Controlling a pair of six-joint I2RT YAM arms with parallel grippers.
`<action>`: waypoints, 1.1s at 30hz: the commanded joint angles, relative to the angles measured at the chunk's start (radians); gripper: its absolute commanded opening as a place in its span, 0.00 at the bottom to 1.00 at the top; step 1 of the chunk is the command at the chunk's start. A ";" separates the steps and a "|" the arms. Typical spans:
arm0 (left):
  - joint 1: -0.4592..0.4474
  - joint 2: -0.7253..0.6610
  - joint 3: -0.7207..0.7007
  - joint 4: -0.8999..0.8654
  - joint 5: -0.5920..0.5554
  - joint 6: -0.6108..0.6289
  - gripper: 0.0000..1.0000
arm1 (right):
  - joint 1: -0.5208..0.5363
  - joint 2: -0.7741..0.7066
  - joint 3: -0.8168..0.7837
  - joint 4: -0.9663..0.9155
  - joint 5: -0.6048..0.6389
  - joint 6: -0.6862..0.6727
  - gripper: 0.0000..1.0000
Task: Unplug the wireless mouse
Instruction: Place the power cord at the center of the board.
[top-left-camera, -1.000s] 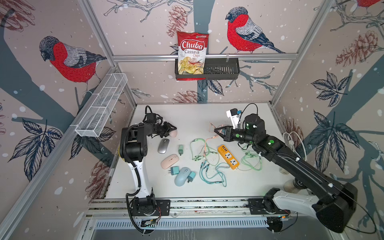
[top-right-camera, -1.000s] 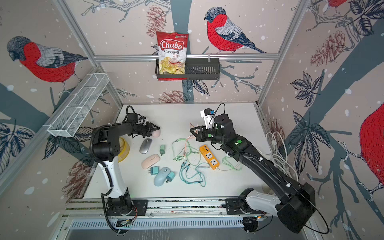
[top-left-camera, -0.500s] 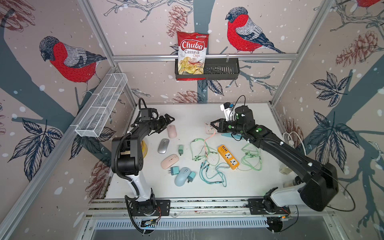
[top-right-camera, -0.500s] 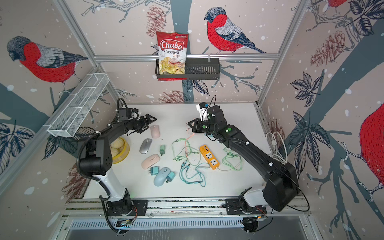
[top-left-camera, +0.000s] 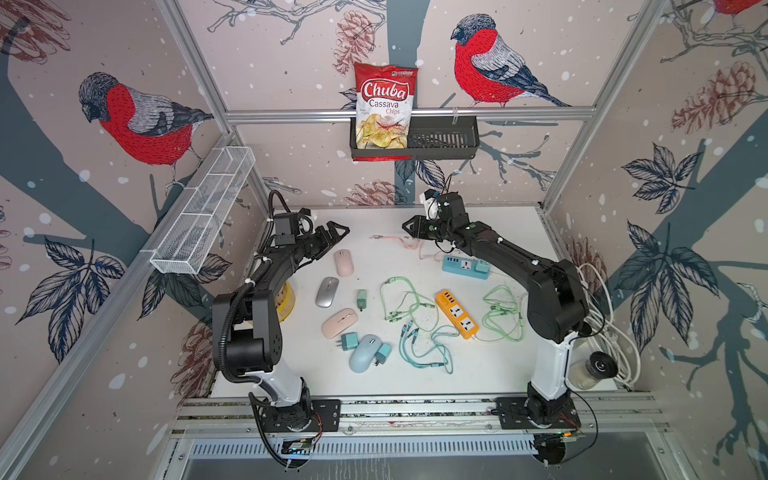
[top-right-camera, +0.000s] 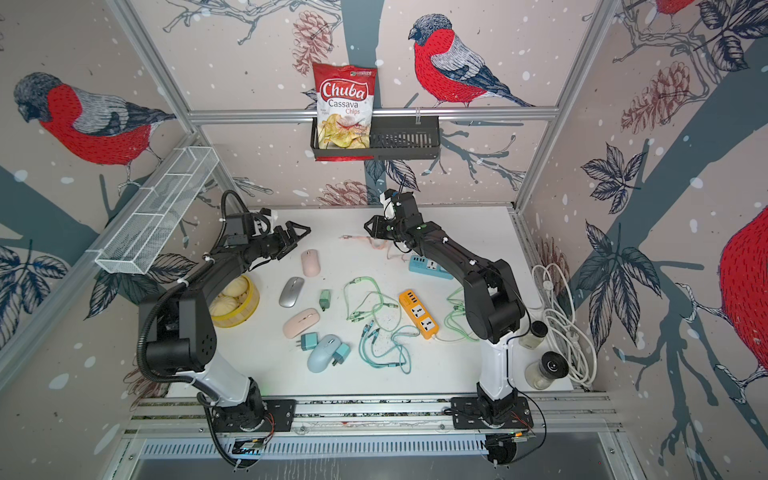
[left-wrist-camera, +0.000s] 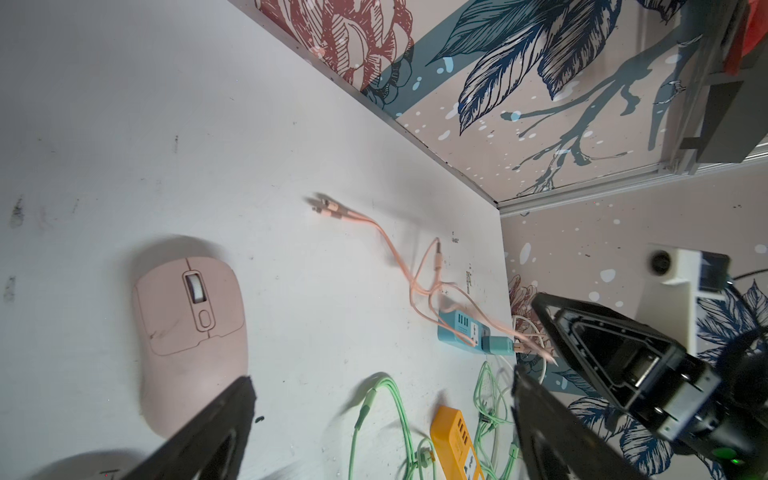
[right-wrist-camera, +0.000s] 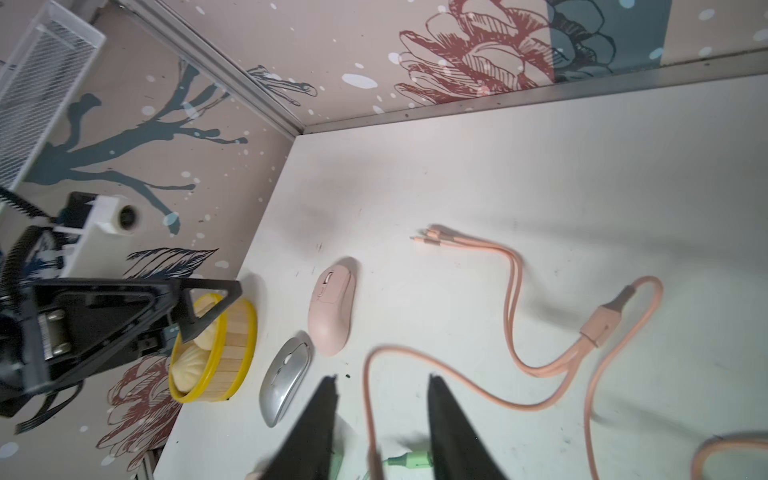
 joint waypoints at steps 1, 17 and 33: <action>-0.001 -0.026 -0.006 0.041 0.032 -0.012 0.97 | 0.001 -0.040 -0.046 -0.056 0.047 -0.038 0.71; -0.178 -0.073 0.017 0.023 0.072 0.165 0.85 | -0.105 -0.754 -0.762 -0.088 0.574 -0.018 0.68; -0.764 0.348 0.488 -0.469 -0.551 0.379 0.81 | -0.318 -0.501 -0.743 -0.022 0.380 -0.060 0.77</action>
